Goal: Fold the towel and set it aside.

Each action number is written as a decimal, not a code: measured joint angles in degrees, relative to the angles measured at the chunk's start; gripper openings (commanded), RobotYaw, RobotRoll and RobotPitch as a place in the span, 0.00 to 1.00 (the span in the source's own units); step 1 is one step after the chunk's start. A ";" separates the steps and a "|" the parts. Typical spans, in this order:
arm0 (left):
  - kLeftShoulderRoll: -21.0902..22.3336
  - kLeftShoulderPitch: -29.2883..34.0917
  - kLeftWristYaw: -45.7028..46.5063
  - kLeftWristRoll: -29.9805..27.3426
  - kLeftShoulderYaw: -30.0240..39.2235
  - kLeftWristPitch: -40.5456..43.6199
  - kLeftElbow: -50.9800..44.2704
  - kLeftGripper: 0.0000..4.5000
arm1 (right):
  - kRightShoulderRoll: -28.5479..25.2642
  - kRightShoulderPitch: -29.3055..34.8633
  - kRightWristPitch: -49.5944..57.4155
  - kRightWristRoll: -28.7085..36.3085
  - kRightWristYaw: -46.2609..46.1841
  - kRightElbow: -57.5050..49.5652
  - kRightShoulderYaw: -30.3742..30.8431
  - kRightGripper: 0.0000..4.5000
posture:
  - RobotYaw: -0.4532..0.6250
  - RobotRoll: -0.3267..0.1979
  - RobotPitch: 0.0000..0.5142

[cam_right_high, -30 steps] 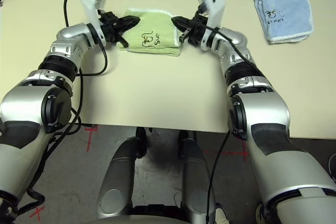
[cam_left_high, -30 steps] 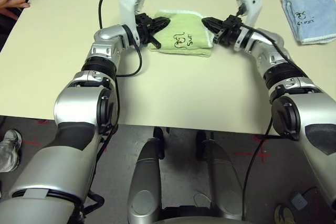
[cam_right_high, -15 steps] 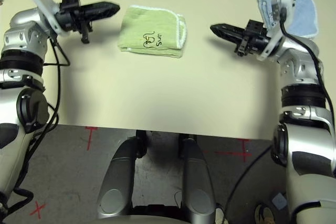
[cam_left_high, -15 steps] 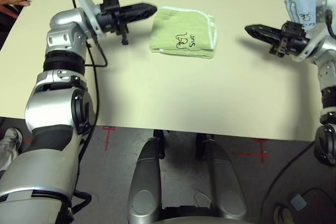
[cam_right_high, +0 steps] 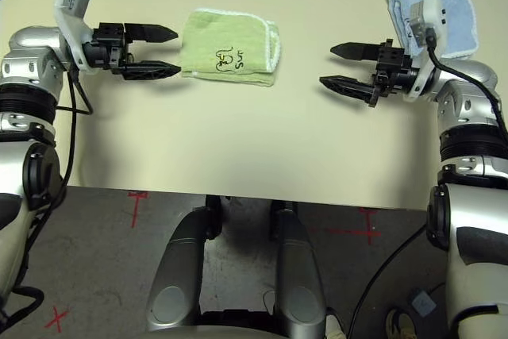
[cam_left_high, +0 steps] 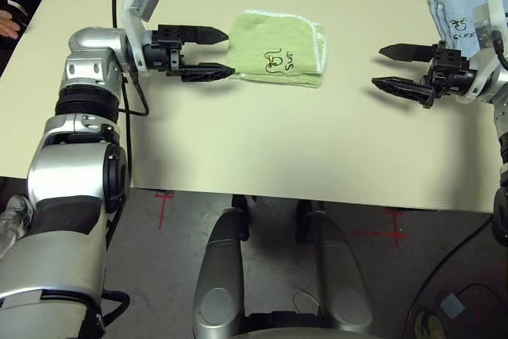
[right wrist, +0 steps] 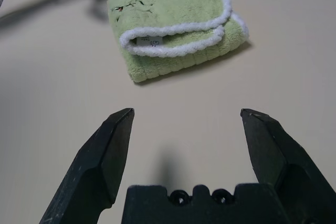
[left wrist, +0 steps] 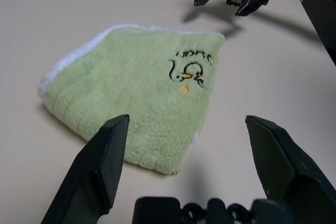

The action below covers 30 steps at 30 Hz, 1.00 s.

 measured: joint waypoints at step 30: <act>-6.22 -9.65 22.91 -2.74 7.36 49.16 7.61 1.00 | 0.53 6.02 2.01 3.93 -4.46 -11.50 -1.12 1.00 | 0.43 0.62 0.77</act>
